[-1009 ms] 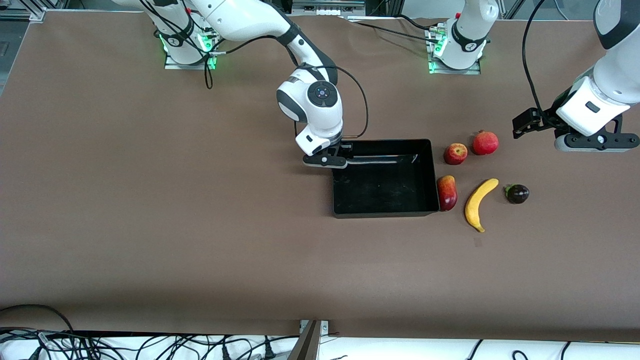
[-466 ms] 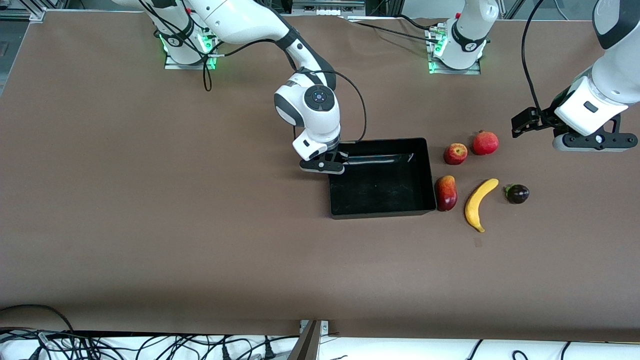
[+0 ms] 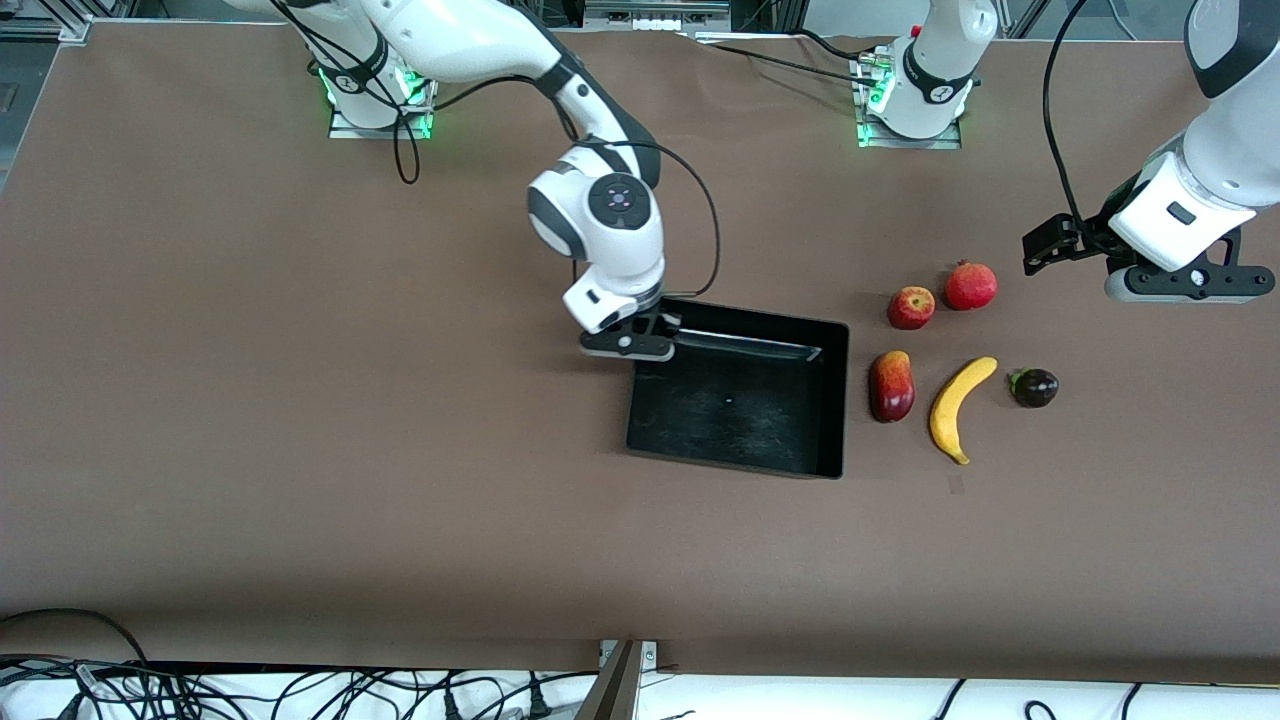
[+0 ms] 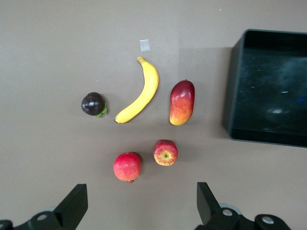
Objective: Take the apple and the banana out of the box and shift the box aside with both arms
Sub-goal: 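Drag the black box away from the fruits with the right gripper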
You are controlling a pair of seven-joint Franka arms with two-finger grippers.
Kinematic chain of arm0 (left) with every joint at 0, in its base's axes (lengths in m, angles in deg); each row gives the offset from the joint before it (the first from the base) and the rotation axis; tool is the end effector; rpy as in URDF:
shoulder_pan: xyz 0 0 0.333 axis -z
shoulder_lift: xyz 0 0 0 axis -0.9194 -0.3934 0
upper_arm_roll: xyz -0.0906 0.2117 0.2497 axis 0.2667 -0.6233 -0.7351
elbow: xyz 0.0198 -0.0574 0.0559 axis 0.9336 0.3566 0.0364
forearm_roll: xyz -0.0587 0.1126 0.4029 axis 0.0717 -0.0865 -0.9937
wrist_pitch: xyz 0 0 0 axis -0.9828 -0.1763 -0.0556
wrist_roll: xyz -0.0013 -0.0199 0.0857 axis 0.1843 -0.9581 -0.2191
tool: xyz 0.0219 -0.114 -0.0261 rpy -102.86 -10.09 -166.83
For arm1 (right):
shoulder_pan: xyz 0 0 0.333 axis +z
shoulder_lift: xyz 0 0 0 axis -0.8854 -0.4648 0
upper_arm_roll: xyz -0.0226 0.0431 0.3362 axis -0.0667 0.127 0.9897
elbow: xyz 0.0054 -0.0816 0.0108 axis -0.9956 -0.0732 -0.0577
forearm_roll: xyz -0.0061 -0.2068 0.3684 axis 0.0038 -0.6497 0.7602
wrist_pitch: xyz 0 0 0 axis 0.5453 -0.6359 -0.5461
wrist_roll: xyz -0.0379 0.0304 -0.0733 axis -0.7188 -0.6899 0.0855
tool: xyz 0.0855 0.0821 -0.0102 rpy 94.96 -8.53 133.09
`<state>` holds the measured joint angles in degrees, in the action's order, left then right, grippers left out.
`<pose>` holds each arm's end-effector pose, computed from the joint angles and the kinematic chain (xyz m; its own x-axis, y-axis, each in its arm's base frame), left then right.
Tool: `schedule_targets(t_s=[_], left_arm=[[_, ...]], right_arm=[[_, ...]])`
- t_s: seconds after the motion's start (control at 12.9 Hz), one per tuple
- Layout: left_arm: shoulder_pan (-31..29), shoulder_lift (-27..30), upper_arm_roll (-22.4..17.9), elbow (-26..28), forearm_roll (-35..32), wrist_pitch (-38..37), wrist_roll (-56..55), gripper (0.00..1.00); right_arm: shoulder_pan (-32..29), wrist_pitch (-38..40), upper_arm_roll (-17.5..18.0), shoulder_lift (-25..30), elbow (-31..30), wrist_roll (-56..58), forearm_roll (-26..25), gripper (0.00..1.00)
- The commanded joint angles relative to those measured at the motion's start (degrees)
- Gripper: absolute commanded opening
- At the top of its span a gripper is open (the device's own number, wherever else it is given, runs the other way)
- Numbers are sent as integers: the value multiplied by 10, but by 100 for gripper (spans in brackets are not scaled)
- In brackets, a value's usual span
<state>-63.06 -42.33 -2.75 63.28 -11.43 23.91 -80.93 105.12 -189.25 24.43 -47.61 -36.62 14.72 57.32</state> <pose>0.5811 -0.0404 0.5618 0.9978 0.0068 -0.0657 0.0057 -0.9998 -0.0165 0.5607 0.5264 0.2713 0.9905 -0.0760 0.1149 -0.0719 -0.9967 -0.0389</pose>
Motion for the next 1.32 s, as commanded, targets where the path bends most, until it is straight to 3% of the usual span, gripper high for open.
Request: schedule_targets(t_s=[0.0, 0.23, 0.47, 0.78, 1.24], left_arm=[[7, 12, -4, 6, -5, -6, 1, 100], [7, 12, -3, 6, -5, -7, 1, 100], [7, 12, -3, 6, -5, -7, 1, 100], [7, 12, -3, 6, -5, -7, 1, 100], [7, 12, -3, 6, -5, -7, 1, 100]], right_arm=[[-63, 68, 7, 79, -33, 113, -1, 0], [-137, 79, 7, 155, -111, 228, 16, 0], [-219, 79, 3, 186, -161, 335, 18, 0], [-303, 69, 3, 199, -202, 438, 20, 0], [-420, -40, -1, 196, -295, 592, 56, 0]])
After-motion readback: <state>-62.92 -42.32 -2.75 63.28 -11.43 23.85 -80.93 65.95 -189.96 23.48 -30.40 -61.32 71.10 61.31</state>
